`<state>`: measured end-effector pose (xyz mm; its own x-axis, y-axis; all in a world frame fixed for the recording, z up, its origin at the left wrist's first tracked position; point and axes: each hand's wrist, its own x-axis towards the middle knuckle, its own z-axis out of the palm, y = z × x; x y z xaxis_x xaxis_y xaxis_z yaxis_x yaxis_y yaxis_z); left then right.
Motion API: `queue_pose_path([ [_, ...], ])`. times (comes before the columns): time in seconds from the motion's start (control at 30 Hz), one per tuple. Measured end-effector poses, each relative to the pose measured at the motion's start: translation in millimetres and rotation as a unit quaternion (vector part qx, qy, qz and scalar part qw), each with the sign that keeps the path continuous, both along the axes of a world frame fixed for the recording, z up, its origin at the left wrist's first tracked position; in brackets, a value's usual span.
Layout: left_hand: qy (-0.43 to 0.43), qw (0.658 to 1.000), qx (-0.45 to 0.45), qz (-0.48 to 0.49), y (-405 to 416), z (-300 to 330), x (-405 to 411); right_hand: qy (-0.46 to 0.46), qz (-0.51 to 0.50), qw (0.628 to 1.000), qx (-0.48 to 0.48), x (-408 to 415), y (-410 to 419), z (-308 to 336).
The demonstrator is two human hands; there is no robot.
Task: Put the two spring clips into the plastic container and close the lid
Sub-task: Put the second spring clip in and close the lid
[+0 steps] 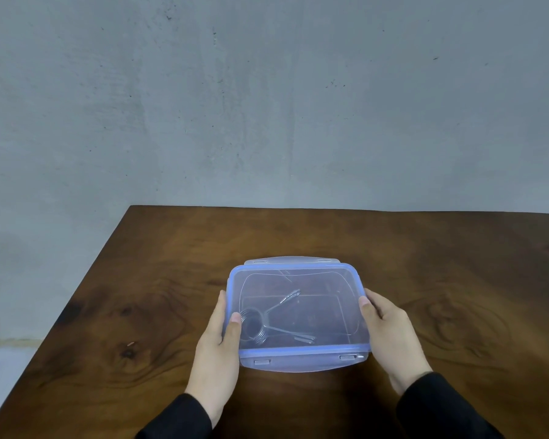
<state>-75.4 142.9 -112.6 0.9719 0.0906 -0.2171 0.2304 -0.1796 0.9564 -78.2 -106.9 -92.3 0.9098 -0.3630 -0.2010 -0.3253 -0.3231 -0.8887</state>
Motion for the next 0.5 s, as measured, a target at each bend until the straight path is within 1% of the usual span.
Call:
queue_pose_path([
  [0.2, 0.005, 0.999, -0.046, 0.004, 0, -1, 0, -0.01, 0.005, 1.0, -0.016, 2, 2, -4],
  [0.3, 0.002, 1.0, -0.021, -0.02, 2, -1, 0, 0.001, 0.014, 1.0, -0.025, 2, 0, -2],
  [0.37, -0.002, 0.999, 0.027, -0.041, 5, -2, 1, 0.037, 0.025, 0.998, -0.05, 4, -3, 0],
  [0.4, -0.013, 0.996, 0.073, -0.045, 9, -2, 1, 0.051, 0.032, 0.993, -0.104, 5, -5, 2],
  [0.43, -0.042, 0.989, 0.135, -0.047, 13, -1, 1, 0.045, 0.045, 0.982, -0.177, 6, -7, 5],
  [0.47, -0.097, 0.973, 0.202, -0.055, 17, 1, 1, 0.01, 0.063, 0.968, -0.243, 9, -7, 10],
  [0.5, -0.173, 0.945, 0.264, -0.081, 20, 4, 2, -0.039, 0.093, 0.954, -0.282, 13, -7, 16],
])
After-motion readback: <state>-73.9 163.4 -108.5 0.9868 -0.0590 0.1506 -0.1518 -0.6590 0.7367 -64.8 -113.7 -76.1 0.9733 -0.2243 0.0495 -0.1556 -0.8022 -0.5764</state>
